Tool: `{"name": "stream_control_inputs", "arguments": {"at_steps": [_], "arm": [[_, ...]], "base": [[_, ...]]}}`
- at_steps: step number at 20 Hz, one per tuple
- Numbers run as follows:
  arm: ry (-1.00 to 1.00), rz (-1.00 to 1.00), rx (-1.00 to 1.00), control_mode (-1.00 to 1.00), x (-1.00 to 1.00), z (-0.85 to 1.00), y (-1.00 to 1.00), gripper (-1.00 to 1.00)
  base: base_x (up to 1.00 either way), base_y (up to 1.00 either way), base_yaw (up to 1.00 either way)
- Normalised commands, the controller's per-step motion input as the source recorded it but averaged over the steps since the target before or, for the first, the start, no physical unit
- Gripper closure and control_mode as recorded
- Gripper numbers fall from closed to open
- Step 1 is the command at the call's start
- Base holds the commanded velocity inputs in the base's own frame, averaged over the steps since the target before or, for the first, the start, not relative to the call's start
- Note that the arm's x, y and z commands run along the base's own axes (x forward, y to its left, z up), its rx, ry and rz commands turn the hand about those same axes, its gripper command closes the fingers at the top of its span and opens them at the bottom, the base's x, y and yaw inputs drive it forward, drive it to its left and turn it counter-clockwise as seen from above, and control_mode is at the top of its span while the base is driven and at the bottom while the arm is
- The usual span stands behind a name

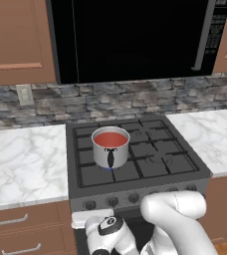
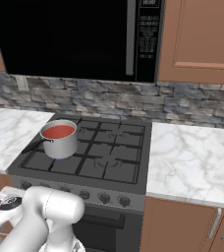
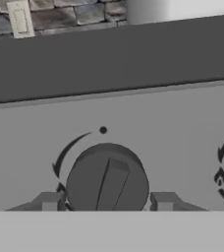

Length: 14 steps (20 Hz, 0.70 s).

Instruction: Wait until the marinara sauce is simmered to a deep red color and then turn off the stove.

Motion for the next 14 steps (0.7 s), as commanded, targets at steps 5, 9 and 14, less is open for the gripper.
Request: {"name": "stream_control_inputs", "arguments": {"at_steps": [5,9,14], "arm": [[0.09,-0.16,0.41,-1.0,-0.02,0.0,-0.05,1.0],[0.08,-0.19,0.46,-1.0,-0.06,-0.02,-0.04,1.0],[0.05,-0.24,0.51,-1.0,-0.13,-0.07,-0.08,1.0]], "base": [[0.0,0.0,0.0],[0.0,0.0,0.0],[0.0,0.0,0.0]]}}
